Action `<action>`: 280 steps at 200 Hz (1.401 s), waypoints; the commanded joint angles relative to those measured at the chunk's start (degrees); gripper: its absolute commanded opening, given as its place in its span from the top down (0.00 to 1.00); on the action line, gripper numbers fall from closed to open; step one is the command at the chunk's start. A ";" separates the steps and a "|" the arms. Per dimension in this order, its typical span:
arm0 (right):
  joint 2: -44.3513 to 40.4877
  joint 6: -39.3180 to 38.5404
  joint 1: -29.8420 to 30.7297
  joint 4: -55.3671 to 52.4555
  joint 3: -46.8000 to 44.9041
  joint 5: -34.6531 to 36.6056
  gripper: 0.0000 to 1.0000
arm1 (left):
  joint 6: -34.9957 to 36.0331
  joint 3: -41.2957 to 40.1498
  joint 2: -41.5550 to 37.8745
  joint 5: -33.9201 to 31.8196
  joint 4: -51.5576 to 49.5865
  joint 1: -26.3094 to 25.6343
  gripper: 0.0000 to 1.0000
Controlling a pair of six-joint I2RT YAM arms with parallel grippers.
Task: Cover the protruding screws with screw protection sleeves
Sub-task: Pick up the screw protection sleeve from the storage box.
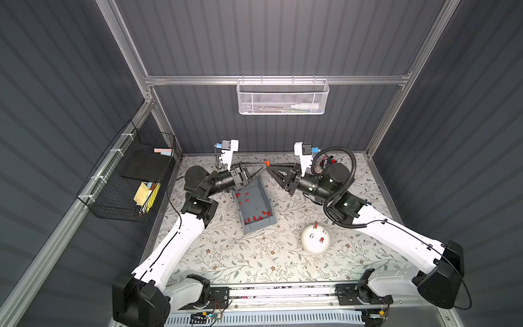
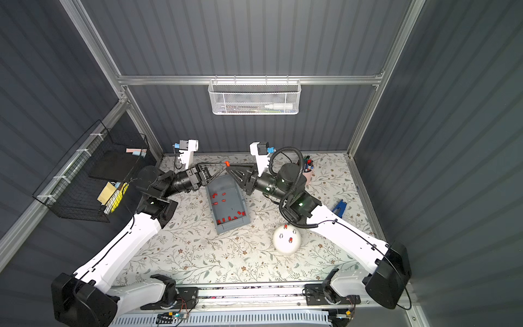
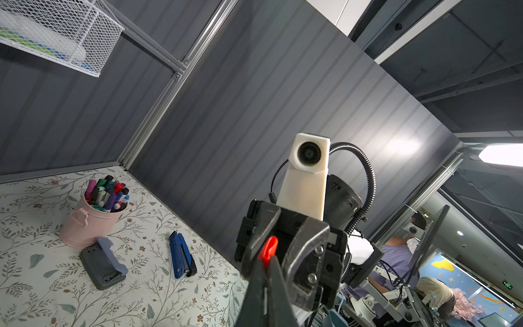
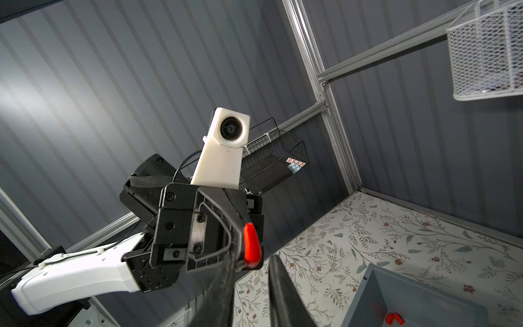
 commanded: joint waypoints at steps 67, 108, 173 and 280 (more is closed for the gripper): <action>0.26 -0.17 0.18 2.48 0.94 -1.04 0.96 | -1.26 1.48 -0.18 0.67 2.38 -0.22 1.00; 0.06 -0.66 0.17 2.50 1.14 -1.07 1.00 | -1.24 2.01 0.17 0.64 1.96 -0.22 1.00; -0.73 -1.24 0.17 0.70 1.81 -1.15 1.00 | 0.35 2.02 -0.60 0.72 0.08 -0.20 0.86; -8.25 -6.05 0.07 -21.53 3.58 -4.25 1.00 | 45.83 12.69 -10.44 9.21 -59.77 -0.18 0.39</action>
